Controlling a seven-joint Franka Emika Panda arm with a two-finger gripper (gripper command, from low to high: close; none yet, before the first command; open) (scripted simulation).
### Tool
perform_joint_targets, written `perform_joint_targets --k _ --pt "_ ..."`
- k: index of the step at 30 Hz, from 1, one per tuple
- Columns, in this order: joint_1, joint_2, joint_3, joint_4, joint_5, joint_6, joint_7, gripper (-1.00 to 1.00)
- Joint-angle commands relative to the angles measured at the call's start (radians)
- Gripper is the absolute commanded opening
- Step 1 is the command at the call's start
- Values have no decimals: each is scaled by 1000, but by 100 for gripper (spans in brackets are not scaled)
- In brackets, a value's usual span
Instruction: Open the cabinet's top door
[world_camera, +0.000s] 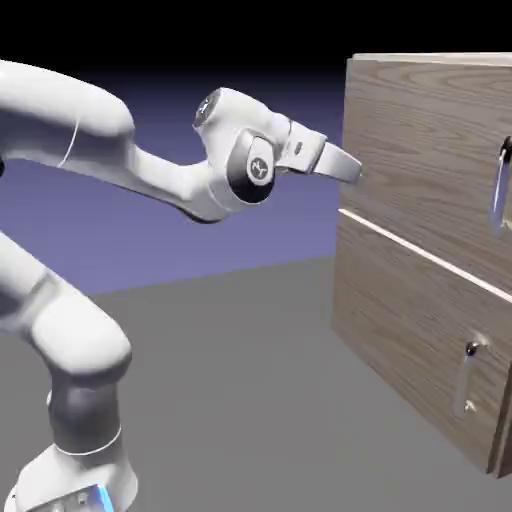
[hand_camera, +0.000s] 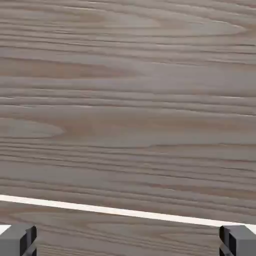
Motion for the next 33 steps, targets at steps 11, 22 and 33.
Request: perform_joint_targets --k 11,22,33 --pt "203 -57 -218 145 -478 4 341 0" --pt "406 -114 -437 289 -957 8 682 0" --pt "610 -171 -655 434 -1435 12 1024 0"
